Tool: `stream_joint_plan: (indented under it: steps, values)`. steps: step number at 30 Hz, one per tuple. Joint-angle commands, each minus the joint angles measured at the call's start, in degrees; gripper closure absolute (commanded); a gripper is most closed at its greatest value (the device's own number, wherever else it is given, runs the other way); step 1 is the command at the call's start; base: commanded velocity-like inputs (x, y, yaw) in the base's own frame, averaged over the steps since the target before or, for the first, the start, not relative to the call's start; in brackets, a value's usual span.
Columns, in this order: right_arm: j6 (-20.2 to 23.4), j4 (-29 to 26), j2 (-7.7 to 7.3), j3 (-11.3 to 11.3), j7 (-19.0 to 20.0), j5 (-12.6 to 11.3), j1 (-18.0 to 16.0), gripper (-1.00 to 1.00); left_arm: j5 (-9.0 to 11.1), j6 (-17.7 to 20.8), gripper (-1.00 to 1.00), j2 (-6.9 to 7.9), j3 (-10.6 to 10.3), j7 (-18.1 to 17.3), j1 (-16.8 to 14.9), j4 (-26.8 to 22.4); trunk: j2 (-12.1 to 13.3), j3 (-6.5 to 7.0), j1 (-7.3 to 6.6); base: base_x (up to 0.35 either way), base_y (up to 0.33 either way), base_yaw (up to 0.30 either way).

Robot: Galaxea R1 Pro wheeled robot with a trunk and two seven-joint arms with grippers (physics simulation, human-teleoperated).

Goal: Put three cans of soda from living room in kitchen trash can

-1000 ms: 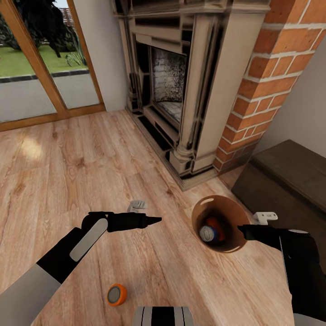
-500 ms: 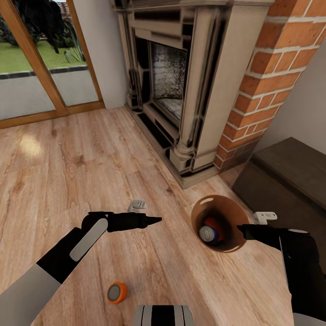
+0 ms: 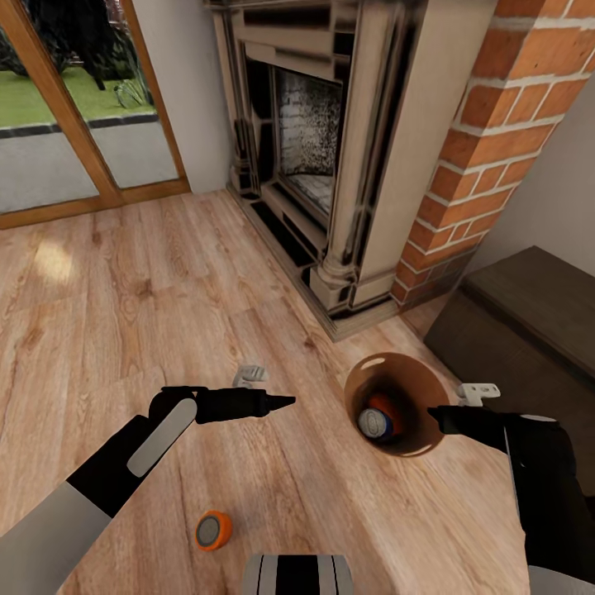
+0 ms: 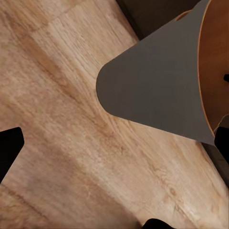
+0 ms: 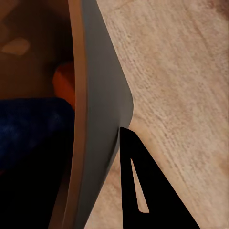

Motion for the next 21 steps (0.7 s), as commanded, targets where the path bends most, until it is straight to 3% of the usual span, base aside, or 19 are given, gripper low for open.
stream_joint_plan:
  steps: [1, 8, 14, 21]
  values:
    - [0.3, 0.0, 0.01, 0.1, 0.1, -1.1, -0.1, 1.00, 0.0, 0.0, -1.00, 0.00, 0.0, 0.0, 0.0, 0.0, 0.0, -0.06, -0.01, 0.000, 0.000, 0.000]
    - [0.3, 0.0, 0.32, 0.2, 0.1, -1.1, -0.1, 1.00, 0.0, 0.0, -1.00, 0.00, 0.0, 0.0, 0.0, 0.0, 0.0, -0.50, -0.01, 0.000, 0.000, 0.000]
    - [0.5, 0.0, 2.15, 0.3, 0.1, -1.1, -0.8, 1.00, 0.0, 0.0, -1.00, -0.01, 0.0, 0.0, 0.0, 0.0, 0.0, -0.87, -0.01, 0.000, 0.000, 0.000]
    - [0.5, 0.0, 2.47, 0.3, 0.1, -1.1, -1.0, 1.00, 0.0, 0.0, -1.00, 0.00, 0.0, 0.0, 0.0, 0.0, 0.0, -1.30, -0.01, 0.000, 0.000, 0.000]
